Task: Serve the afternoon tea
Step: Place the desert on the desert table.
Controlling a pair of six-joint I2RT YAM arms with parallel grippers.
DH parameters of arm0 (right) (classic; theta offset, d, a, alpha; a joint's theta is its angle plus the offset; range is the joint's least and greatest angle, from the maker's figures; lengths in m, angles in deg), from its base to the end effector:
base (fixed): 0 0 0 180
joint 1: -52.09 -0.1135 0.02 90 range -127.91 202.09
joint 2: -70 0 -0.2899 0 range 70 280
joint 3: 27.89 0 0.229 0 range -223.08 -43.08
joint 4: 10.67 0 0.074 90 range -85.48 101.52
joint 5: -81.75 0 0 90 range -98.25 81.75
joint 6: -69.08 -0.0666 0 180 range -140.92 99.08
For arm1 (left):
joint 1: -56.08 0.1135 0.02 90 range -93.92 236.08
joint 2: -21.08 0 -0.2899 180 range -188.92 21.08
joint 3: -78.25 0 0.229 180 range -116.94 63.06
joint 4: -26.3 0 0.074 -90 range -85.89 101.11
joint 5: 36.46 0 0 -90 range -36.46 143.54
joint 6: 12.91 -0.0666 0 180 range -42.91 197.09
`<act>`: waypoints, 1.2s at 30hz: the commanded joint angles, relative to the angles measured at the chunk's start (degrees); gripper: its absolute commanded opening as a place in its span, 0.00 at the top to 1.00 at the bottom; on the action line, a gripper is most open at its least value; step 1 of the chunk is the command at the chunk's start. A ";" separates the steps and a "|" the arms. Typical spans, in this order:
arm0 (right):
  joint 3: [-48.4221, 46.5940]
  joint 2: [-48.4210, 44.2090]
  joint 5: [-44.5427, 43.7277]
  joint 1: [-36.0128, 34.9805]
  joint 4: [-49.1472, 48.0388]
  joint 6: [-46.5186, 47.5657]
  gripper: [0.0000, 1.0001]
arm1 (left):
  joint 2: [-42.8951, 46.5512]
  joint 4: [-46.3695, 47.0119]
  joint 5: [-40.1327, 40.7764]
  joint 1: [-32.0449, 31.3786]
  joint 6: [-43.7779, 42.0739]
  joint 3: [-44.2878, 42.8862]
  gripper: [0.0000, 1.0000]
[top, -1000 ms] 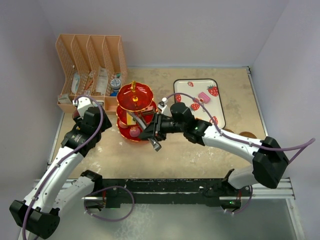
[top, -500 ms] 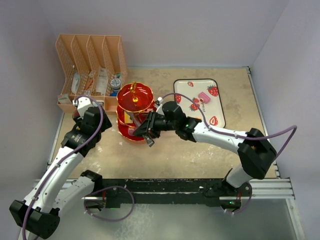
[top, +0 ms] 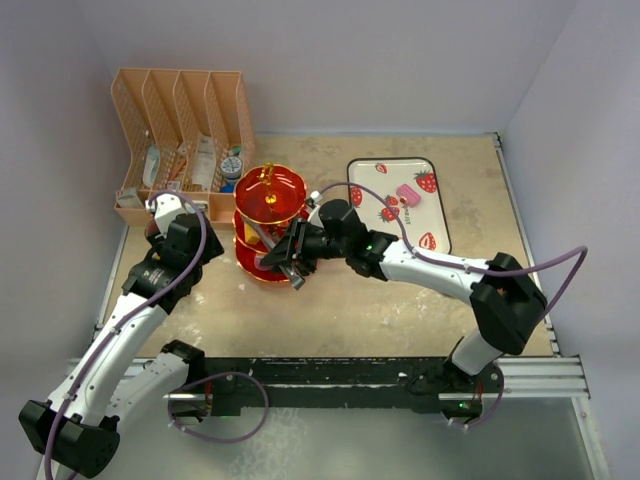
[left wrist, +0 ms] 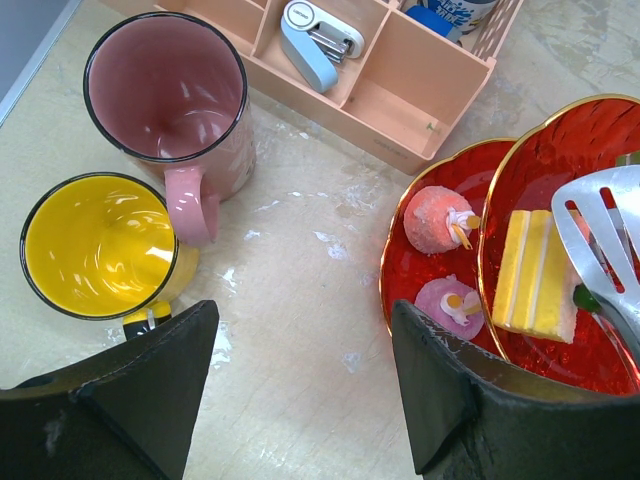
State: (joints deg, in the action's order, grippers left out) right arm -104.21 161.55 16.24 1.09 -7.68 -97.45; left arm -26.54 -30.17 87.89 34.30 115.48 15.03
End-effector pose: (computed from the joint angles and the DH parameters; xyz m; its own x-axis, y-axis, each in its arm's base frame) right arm 0.2156 0.3101 0.3010 -0.9746 0.2028 -0.0952 -0.0311 0.2984 0.9539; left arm 0.1465 -0.0181 0.3048 -0.4204 -0.3841 -0.8220 -0.4478 0.8758 -0.1802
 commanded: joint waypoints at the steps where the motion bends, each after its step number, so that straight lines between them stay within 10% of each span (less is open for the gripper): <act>1: -2.60 -2.76 -0.82 -0.28 -0.82 1.55 0.55 | 0.37 1.12 0.72 -0.08 0.63 -0.66 0.32; 19: -2.89 -4.52 0.25 -1.24 9.45 10.35 0.56 | 0.06 1.16 0.54 -0.06 0.65 -0.53 0.32; 36: -10.00 -2.34 -10.45 -3.11 15.14 11.53 0.78 | 0.11 1.20 0.24 -0.04 0.63 -0.48 0.32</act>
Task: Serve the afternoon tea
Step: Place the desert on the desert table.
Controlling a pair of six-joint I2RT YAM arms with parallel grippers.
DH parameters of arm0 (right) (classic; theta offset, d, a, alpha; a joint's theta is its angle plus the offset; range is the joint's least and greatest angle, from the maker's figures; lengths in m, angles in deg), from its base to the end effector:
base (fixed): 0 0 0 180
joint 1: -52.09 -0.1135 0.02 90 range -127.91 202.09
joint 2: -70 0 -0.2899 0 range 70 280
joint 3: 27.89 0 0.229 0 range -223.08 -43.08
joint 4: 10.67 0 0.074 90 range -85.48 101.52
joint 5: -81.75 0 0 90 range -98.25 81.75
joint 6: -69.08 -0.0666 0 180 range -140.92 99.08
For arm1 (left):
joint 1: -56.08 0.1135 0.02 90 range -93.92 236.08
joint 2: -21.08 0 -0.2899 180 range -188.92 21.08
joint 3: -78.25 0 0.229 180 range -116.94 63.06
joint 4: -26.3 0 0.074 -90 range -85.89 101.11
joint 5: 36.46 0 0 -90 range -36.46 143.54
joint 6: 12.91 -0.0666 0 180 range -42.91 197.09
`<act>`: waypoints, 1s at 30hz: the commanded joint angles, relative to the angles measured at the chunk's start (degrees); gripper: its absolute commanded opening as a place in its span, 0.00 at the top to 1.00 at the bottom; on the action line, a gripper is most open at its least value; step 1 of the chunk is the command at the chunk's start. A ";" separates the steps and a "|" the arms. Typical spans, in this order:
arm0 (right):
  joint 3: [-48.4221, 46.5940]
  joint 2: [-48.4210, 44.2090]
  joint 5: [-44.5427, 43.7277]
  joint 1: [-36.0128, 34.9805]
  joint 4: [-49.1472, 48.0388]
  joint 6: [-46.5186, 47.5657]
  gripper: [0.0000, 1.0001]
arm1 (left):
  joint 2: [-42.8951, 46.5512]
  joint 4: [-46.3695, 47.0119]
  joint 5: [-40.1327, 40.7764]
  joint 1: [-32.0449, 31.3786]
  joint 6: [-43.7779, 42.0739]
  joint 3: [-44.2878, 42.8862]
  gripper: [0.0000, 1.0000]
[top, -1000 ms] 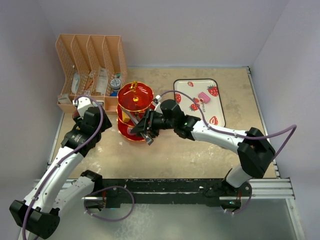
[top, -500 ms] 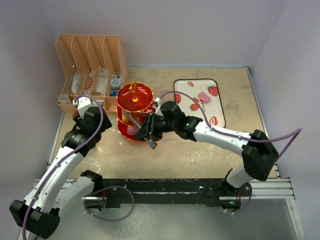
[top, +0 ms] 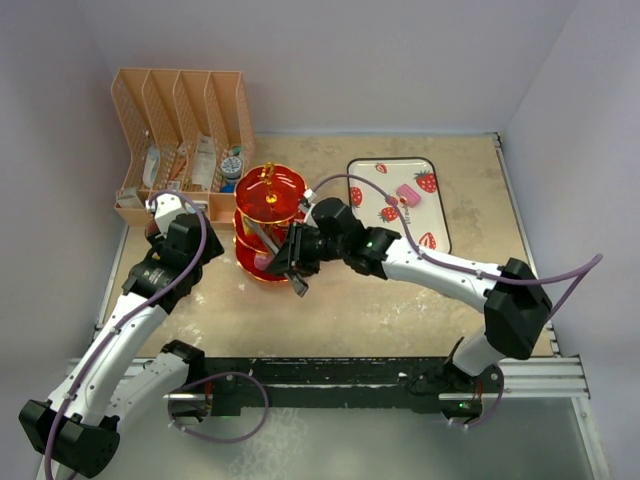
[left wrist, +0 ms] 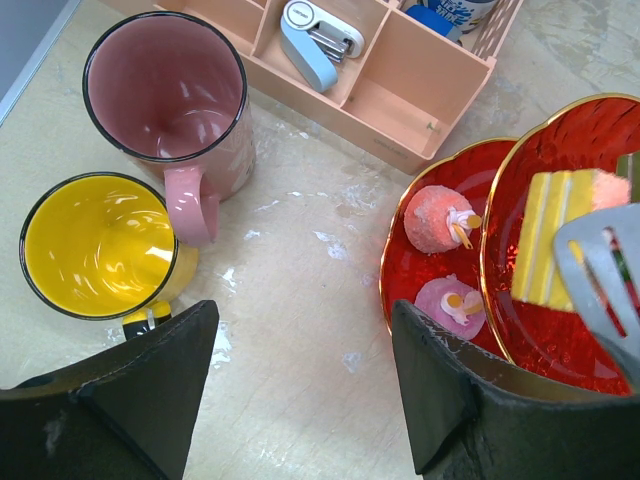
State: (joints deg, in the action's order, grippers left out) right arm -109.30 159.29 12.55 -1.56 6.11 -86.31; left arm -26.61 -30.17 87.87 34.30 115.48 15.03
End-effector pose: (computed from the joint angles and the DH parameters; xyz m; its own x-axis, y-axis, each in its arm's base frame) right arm 0.1985 0.3097 0.3151 -0.9614 0.1275 -0.2438 -0.1684 0.4280 0.8879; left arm 0.1467 -0.0182 0.3047 -0.4215 -0.3838 -0.8216 -0.4478 0.8759 -0.1795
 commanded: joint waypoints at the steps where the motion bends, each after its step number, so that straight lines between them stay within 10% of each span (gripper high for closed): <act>1: -5.11 0.25 -7.76 -0.56 2.04 0.39 0.77 | 0.19 1.28 0.14 -0.09 0.63 -0.44 0.32; 30: -4.86 -1.47 -9.73 -1.37 4.20 2.02 0.59 | -0.21 1.31 0.04 -0.08 0.59 -0.40 0.32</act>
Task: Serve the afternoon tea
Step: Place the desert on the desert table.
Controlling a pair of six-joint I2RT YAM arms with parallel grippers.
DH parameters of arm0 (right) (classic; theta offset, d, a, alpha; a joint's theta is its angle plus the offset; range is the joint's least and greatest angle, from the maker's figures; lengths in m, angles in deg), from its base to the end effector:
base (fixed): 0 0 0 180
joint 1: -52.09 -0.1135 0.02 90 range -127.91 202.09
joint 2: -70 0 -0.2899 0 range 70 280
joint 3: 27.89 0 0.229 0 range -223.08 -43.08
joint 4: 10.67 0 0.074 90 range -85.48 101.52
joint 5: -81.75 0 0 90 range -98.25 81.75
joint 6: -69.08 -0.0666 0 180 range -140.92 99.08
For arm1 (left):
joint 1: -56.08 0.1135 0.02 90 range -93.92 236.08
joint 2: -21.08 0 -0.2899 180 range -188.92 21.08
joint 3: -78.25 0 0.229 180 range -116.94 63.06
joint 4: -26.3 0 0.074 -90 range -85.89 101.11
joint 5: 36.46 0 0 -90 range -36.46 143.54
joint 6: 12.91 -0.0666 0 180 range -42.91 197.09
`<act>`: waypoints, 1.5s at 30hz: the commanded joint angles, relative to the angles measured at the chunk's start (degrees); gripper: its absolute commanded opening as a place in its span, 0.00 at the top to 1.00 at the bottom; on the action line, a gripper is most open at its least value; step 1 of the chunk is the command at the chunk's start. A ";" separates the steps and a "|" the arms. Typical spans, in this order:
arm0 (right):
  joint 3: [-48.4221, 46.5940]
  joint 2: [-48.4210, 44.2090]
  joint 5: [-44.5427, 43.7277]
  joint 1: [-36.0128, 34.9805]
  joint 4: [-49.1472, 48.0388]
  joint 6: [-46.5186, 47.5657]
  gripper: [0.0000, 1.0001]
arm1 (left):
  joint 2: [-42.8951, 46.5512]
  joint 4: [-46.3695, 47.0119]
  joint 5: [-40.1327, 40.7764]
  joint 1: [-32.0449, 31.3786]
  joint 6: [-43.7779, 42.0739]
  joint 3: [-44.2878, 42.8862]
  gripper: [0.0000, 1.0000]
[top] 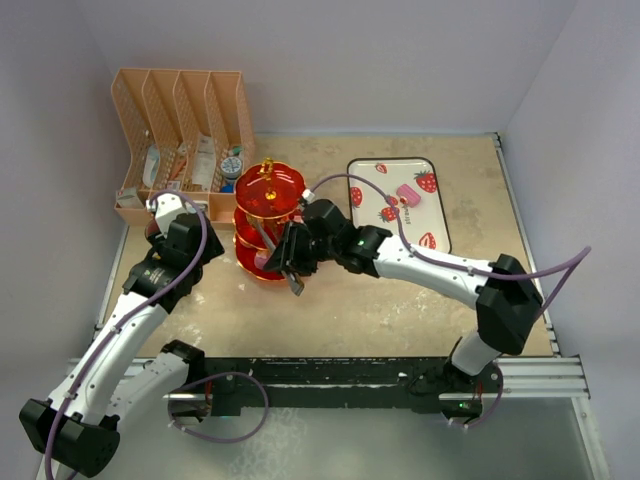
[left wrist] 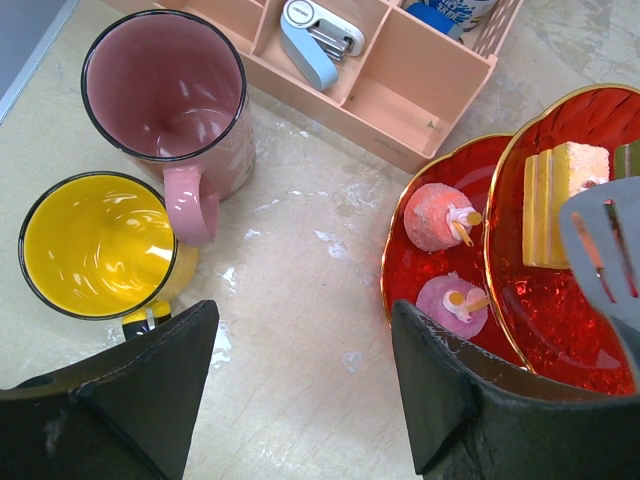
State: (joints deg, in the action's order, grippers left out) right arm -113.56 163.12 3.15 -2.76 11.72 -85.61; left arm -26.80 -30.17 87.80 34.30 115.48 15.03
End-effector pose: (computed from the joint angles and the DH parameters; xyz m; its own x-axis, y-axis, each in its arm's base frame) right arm 0.2101 0.3213 0.3040 -0.9363 0.2095 -0.2819 -0.1259 0.5491 0.8262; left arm 0.1473 -0.0185 0.3042 -0.4247 -0.3830 -0.8203 -0.4476 0.8764 -0.1775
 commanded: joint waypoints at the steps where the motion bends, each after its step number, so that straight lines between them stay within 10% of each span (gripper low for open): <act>1: -0.28 -5.84 -0.27 -0.13 -1.33 1.27 0.59 | -0.07 1.29 0.10 -0.09 0.62 -0.46 0.32; 37: 11.43 -22.34 16.27 -0.17 8.37 16.10 0.66 | 0.65 1.29 -0.07 -0.05 0.63 -0.44 0.32; 45: 12.65 -36.68 0.92 0.33 24.93 13.65 0.68 | 0.69 0.92 -1.15 -0.08 0.00 -1.69 0.32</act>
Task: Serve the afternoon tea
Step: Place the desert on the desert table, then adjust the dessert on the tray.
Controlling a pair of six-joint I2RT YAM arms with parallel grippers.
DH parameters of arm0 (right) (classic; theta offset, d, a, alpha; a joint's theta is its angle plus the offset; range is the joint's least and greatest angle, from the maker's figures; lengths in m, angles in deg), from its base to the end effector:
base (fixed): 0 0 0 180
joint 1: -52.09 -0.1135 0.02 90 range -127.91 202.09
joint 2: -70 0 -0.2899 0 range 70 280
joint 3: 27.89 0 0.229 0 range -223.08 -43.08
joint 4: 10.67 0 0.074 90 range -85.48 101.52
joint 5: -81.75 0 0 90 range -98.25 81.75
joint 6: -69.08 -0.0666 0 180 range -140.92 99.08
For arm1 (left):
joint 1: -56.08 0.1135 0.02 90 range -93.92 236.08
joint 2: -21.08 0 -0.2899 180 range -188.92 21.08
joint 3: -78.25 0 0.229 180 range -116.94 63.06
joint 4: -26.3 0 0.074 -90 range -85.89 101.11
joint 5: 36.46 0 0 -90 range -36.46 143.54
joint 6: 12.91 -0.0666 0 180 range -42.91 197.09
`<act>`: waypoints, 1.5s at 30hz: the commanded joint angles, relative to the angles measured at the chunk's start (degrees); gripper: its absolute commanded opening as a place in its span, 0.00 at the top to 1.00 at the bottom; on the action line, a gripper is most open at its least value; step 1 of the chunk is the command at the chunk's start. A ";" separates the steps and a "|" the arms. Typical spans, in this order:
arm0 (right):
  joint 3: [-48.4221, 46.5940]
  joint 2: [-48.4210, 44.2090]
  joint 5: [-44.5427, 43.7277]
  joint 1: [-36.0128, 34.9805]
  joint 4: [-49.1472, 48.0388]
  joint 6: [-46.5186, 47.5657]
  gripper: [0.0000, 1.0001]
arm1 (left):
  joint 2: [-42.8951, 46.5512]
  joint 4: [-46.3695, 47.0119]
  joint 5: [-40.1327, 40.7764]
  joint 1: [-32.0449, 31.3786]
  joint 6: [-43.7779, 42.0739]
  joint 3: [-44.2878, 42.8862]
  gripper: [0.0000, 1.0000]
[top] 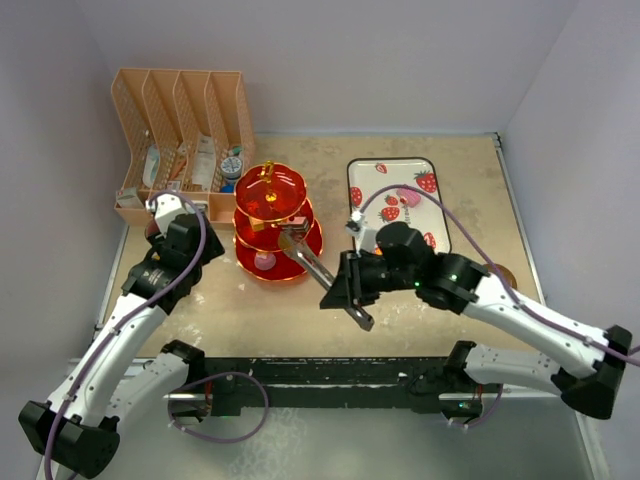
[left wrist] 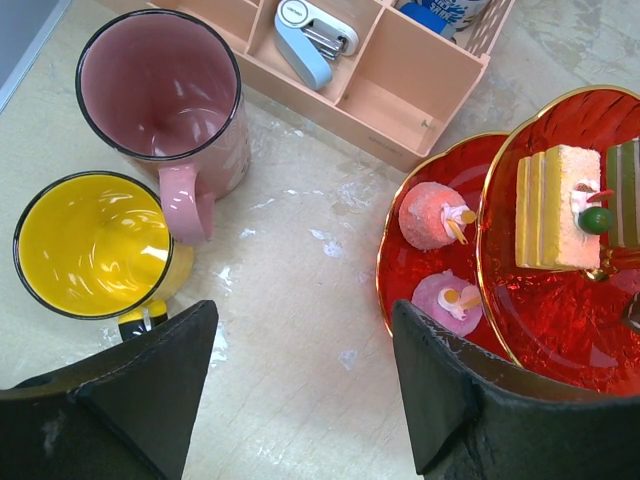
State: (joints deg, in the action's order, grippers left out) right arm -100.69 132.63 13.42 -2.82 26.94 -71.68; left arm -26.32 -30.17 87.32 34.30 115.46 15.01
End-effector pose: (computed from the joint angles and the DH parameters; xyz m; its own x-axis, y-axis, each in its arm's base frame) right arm 0.1137 0.2046 0.3488 -0.9024 -0.0324 -0.4296 -0.3950 0.4604 0.7950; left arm 0.1458 -0.0184 0.3052 -0.4223 -0.3869 -0.8198 -0.4408 0.8779 -0.1872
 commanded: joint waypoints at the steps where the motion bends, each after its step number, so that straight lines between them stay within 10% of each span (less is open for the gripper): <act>1: -0.52 -7.63 -11.96 0.62 11.98 -0.93 0.68 | 0.01 0.81 -0.71 -0.09 -0.23 -2.12 0.31; 7: -3.52 -10.42 -22.67 7.21 20.14 -0.43 0.69 | -1.01 -0.28 0.06 -0.09 -2.29 -6.56 0.22; 20: -3.01 6.57 -7.05 47.71 8.82 22.42 0.72 | -2.42 3.17 7.39 -0.07 -8.30 -2.81 0.13; 45: -11.58 33.55 -7.59 56.50 3.35 29.89 0.75 | -4.91 2.43 8.82 -0.19 -7.87 -2.84 0.13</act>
State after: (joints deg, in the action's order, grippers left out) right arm -112.34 167.16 3.96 53.87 30.91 -44.43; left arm -31.41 -29.25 93.96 34.30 108.73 12.34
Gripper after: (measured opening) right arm 0.258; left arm 0.869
